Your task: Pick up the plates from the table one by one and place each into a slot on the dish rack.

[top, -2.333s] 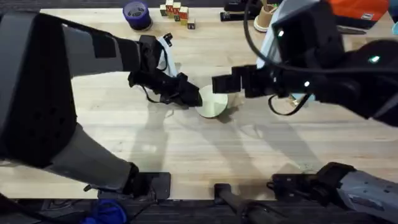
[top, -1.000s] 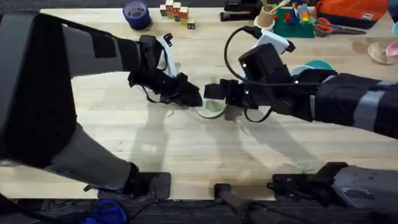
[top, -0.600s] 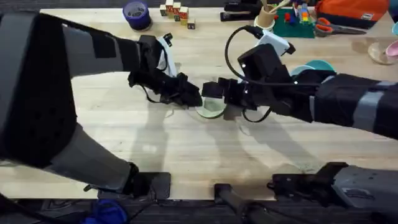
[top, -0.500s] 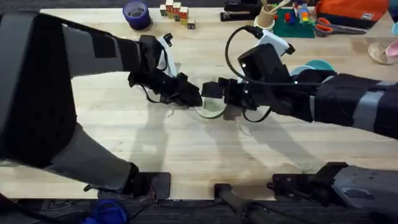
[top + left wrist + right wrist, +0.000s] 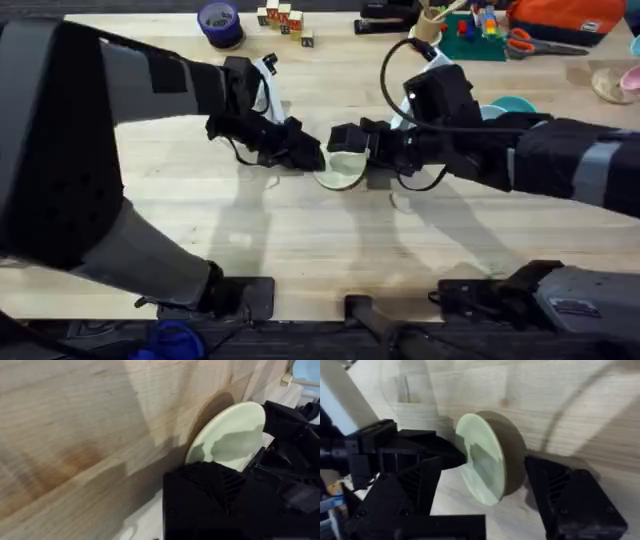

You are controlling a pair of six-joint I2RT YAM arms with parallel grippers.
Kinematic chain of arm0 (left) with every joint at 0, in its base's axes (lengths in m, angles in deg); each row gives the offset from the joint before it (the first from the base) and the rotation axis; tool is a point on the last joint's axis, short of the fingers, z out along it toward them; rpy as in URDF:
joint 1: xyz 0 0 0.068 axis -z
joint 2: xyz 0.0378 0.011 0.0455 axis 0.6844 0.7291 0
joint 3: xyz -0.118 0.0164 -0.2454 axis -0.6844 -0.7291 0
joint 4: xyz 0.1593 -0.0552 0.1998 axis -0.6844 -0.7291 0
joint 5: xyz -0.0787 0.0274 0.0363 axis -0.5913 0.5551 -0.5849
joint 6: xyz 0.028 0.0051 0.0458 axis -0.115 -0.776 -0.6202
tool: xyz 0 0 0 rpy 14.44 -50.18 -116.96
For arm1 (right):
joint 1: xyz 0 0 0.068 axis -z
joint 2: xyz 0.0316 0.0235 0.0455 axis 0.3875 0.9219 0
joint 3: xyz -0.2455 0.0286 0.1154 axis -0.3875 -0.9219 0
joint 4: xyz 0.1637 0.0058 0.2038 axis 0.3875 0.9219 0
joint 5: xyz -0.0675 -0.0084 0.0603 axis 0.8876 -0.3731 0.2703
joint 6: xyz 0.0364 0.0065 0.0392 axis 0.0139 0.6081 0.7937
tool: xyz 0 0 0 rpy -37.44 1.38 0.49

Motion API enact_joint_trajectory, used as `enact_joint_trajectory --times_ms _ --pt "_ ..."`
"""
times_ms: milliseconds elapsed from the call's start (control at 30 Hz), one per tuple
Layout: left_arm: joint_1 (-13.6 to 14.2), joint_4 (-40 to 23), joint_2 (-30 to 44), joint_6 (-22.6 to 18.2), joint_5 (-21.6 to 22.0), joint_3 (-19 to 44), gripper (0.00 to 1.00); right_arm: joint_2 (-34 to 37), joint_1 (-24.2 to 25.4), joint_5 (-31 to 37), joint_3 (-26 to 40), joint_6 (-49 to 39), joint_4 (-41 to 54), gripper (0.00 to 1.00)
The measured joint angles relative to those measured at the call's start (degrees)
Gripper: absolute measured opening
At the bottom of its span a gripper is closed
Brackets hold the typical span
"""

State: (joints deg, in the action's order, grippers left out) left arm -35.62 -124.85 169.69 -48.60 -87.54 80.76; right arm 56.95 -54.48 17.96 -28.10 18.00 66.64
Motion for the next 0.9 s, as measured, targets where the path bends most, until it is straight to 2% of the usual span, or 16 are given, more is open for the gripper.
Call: enact_joint_trajectory --times_ms 567,633,767,867,900 --pt "0.0 0.0 0.0 0.0 0.0 0.0 0.041 0.0 0.5 -4.4 -2.2 0.1 -4.8 0.972" --pt "0.0 0.0 0.0 0.0 0.0 0.0 0.041 0.0 0.3 -4.9 -2.3 0.1 -4.6 0.938" --pt "0.0 0.0 0.0 0.0 0.0 0.0 0.040 0.0 0.2 -5.4 -2.7 0.5 -3.7 0.791" --pt "0.0 0.0 0.0 0.0 0.0 0.0 0.041 0.0 0.2 -5.4 -2.8 0.5 -3.6 0.752" --pt "0.0 0.0 0.0 0.0 0.0 0.0 0.041 0.0 0.2 -5.4 -2.8 0.5 -3.4 0.699"
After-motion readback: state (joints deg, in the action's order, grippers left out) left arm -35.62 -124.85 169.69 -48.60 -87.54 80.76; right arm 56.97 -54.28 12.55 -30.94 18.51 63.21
